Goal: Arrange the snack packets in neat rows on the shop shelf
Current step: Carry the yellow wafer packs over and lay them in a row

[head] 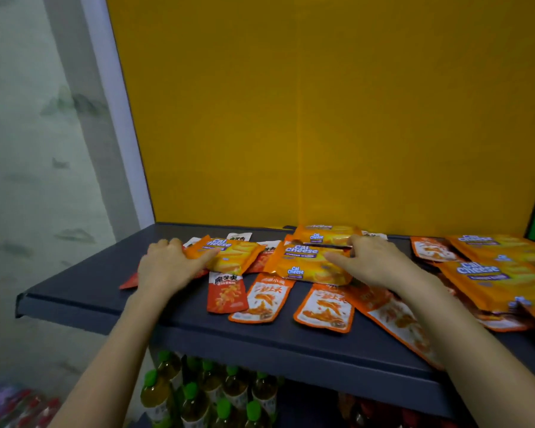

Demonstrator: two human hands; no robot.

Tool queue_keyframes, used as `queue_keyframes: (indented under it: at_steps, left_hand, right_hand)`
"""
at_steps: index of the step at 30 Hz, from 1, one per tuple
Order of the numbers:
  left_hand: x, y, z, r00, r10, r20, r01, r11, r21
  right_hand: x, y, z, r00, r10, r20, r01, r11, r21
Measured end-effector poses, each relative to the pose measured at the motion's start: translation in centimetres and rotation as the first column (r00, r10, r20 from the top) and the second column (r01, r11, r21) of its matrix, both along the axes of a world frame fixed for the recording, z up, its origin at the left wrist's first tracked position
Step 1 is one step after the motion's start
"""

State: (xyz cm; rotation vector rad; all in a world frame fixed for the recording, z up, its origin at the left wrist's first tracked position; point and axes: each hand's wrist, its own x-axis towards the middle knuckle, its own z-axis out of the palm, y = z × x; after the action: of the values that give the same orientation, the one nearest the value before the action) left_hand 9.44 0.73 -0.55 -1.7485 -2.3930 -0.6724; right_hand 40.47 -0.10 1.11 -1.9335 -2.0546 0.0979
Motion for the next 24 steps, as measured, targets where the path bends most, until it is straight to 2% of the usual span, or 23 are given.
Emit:
queue_keyframes:
  at_steps: [3,7,11,13,17,20,24]
  left_hand:
    - [-0.6,2.6,0.6,0.998,-0.055,-0.032,0.052,0.995,-0.085]
    - [-1.0,5.3,0.7,0.980,-0.159,0.116,0.185,0.946,-0.267]
    - [-1.7,6.9,0.9,0.965,-0.191,0.181,0.238,0.926,-0.293]
    - [-2.2,7.3,1.1,0.927,-0.221,0.302,0.316,0.895,-0.315]
    - [-2.8,7.7,1.3,0.794,-0.206,0.571,0.411,0.874,-0.257]
    - [-3.1,7.7,1.2,0.610,-0.217,0.762,0.495,0.856,-0.152]
    - [-3.5,7.0,1.2,0.361,-0.315,0.878,0.555,0.829,0.069]
  right_hand:
    - [-1.2,0.7,0.3,0.996,-0.077,0.033,0.080,0.994,-0.080]
    - [-2.6,1.3,0.0,0.988,-0.152,0.022,0.154,0.976,-0.152]
    - [-3.5,1.5,-0.2,0.973,-0.229,-0.021,0.221,0.955,-0.198]
    - [-3.5,1.9,-0.3,0.966,-0.240,-0.101,0.212,0.950,-0.232]
    - [-3.4,2.4,-0.7,0.872,-0.301,-0.386,0.201,0.939,-0.279]
    - [-3.3,2.5,-0.9,0.770,-0.335,-0.544,0.229,0.940,-0.254]
    - [-3.6,1.8,-1.4,0.735,-0.241,-0.633,0.176,0.971,-0.164]
